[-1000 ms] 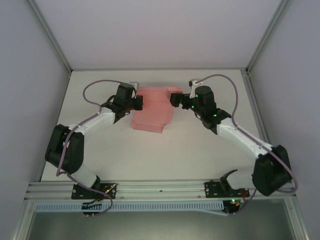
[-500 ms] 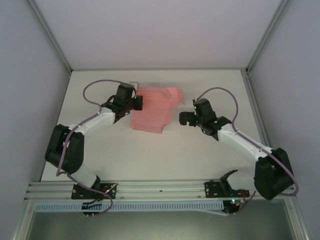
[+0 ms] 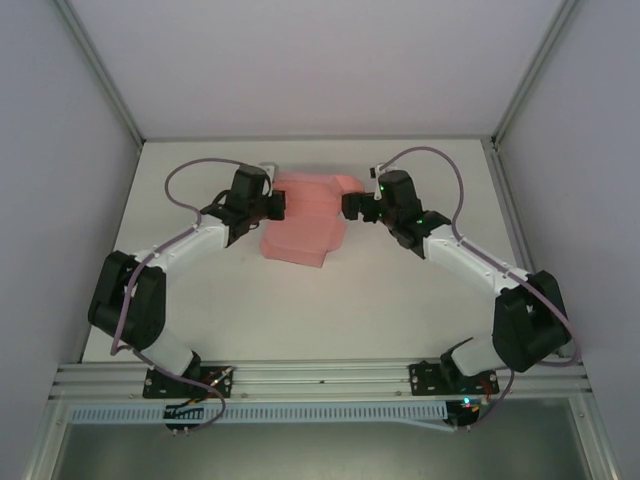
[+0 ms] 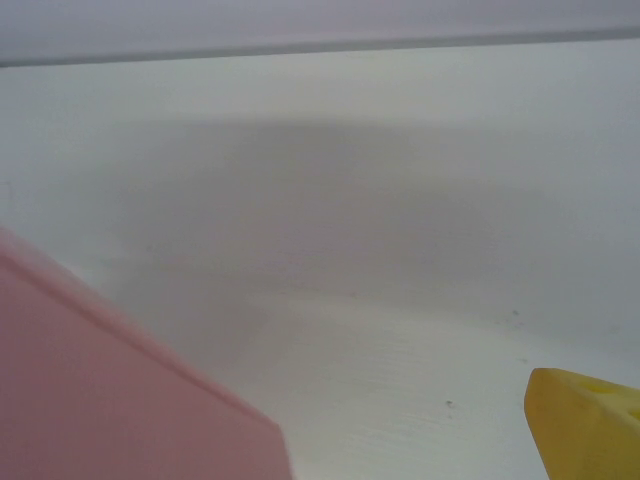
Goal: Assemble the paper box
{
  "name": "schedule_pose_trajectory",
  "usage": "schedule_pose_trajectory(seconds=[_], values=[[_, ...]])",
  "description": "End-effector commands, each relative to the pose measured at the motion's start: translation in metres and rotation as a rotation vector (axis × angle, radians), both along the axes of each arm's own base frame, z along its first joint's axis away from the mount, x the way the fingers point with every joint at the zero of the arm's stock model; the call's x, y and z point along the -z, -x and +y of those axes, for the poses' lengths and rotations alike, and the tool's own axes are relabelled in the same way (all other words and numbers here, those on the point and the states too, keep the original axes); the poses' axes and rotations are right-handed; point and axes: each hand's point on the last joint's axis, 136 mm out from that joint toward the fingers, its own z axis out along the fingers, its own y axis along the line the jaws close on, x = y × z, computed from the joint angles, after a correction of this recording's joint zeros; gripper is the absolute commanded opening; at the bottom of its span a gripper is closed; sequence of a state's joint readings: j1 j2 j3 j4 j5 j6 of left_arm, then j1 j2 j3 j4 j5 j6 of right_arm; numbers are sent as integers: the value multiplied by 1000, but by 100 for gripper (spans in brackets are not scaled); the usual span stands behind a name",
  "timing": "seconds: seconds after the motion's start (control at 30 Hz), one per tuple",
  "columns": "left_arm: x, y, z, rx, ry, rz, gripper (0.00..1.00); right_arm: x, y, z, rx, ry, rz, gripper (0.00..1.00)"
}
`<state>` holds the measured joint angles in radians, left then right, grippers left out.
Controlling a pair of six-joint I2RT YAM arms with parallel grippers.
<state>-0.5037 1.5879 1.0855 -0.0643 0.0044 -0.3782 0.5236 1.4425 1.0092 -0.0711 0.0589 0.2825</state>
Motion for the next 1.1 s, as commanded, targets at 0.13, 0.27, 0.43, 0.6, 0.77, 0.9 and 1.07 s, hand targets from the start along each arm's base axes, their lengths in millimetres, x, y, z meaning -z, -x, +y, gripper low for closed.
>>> schedule_pose_trajectory(seconds=[0.13,0.27,0.43,0.6,0.77,0.9,1.07], values=[[-29,-3,-11,48,60,-56,0,9,-4,30,-98,-11,-9,100],[-27,-4,-16,52,78,-37,0,15,-13,37,-74,-4,-20,100],[-21,-3,-16,49,76,-16,0,10,-22,26,21,12,-64,100],[-14,-4,-4,7,27,-11,0,-13,-2,14,8,-3,-86,100],[-10,-8,4,-10,14,-5,0,-27,37,-8,-7,3,-74,100],[-10,-8,5,6,2,-12,0,-50,54,-44,78,20,-132,100],[-9,-7,0,35,11,-5,0,-52,40,-97,222,-121,-40,100]])
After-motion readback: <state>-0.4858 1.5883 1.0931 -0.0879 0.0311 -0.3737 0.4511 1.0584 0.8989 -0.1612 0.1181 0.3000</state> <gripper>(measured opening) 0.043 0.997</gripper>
